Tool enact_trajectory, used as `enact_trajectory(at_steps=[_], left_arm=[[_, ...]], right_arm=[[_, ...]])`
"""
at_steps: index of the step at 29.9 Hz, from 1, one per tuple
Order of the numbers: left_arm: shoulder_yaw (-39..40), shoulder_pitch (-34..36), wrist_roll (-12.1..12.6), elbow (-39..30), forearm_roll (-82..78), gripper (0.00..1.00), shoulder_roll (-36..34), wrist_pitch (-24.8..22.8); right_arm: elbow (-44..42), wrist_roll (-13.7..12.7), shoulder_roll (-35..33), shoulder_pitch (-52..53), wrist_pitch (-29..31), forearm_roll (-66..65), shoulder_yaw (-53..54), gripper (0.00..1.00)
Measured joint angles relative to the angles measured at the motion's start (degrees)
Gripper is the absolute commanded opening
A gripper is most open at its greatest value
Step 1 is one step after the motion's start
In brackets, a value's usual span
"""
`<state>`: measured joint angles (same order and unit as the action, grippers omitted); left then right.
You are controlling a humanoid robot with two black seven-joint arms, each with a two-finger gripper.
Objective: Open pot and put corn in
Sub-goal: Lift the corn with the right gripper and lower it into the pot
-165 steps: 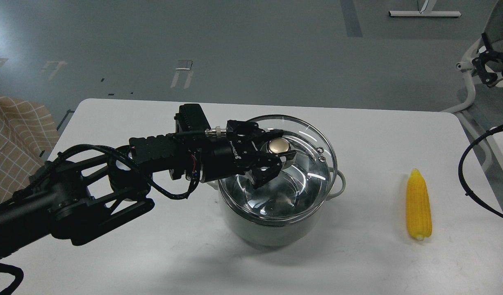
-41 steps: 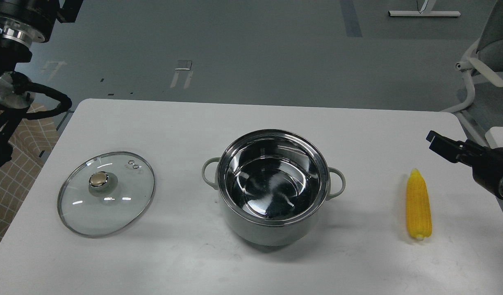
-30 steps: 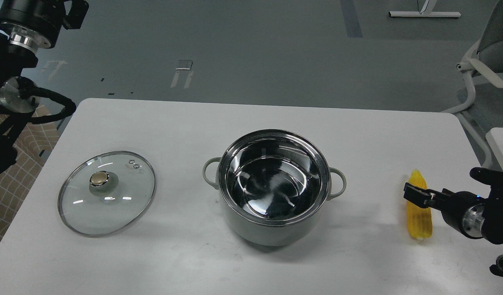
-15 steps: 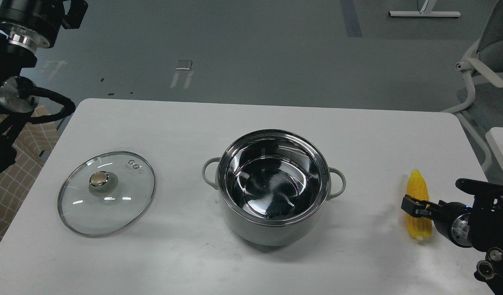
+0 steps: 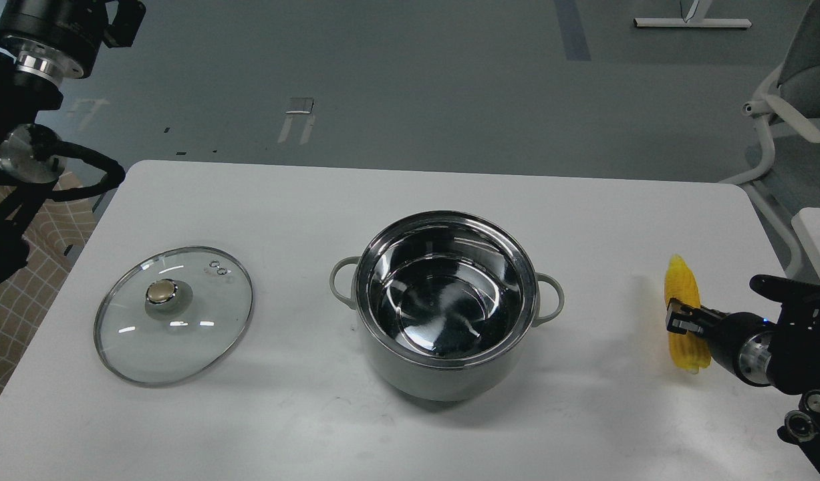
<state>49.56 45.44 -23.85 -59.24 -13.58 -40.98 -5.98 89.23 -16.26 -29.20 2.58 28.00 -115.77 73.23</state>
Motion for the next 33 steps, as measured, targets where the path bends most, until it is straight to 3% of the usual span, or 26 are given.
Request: enact_trajectory(at_steps=[9,16,22,29,33], left_arm=[[-0.14,-0.13,0.12,0.00,-0.14,0.96,-0.41,-0.05],[0.14,-0.26,0.09,0.00,-0.08,0.96,-0.28,-0.09],[0.40,-0.23,0.02,0.01,-0.14,0.96,-0.79,-0.08],[0.15,-0.19,0.02,0.00,-0.48,0.96,-0.91,0.00],[0.39,-0.18,0.02,0.01,-0.46,0.96,-0.97,0.01]], right_arm=[[6.92,1.04,1.79,13.01,0.00,6.38,3.00,0.00],[8.12,0.69,9.03,28.10,0.00,8.43,-14.35,0.00],[9.83,-1.70,12.37,30.98,0.00,8.43,-28.38,0.00],[9.63,-3.07,11.99,32.63,0.00,8.00,-35.10,0.00],[9.33,-3.14,9.71,32.69,0.00,8.00,-35.51,0.15]])
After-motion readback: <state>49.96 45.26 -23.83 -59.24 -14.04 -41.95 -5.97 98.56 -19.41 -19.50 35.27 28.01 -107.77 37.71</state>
